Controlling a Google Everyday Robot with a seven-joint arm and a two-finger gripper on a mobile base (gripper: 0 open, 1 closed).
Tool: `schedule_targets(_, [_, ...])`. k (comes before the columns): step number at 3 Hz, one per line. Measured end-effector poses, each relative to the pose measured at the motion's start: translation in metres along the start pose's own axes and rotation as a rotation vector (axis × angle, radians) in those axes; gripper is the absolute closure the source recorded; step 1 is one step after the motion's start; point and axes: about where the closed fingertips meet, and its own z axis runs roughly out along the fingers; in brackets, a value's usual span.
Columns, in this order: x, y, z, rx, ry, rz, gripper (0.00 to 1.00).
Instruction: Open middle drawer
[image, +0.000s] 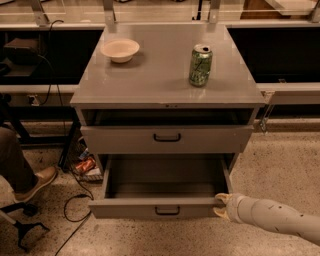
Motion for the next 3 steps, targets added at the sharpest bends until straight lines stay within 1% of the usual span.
schedule_targets(1, [-0.0004, 0.0003, 0.0005, -0.001, -0.001, 0.000, 0.66])
schedule_targets(3, [-0.0021, 0.0016, 0.0023, -0.004, -0.004, -0.001, 0.20])
